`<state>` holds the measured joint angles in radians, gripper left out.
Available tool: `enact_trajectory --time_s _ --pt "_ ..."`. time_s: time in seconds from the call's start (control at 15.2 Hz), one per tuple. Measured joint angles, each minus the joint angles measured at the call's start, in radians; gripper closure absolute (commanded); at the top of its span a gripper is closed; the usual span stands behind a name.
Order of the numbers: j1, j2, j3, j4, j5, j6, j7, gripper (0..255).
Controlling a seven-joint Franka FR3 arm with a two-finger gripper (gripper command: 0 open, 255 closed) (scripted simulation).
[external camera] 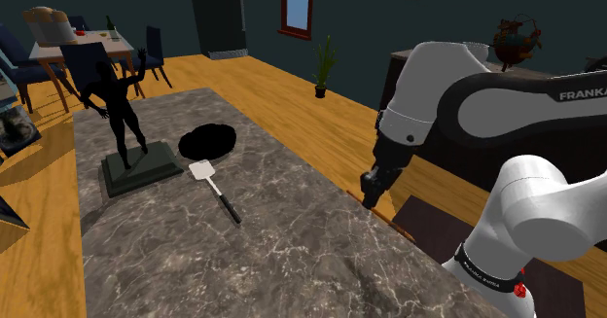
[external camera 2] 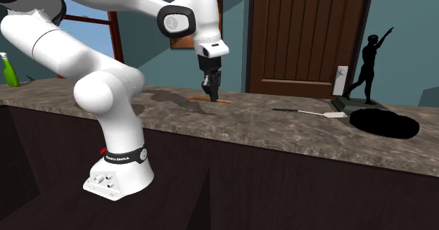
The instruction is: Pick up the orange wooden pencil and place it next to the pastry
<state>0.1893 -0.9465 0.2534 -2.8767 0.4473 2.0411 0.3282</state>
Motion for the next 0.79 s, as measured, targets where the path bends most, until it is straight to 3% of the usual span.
enact_trajectory --time_s 0.4,0.79 --pt "-0.012 -0.02 -0.018 0.066 -0.027 -0.084 0.017 255" --pt "-0.081 0.202 -0.065 0.195 -0.076 -0.009 -0.064 255"
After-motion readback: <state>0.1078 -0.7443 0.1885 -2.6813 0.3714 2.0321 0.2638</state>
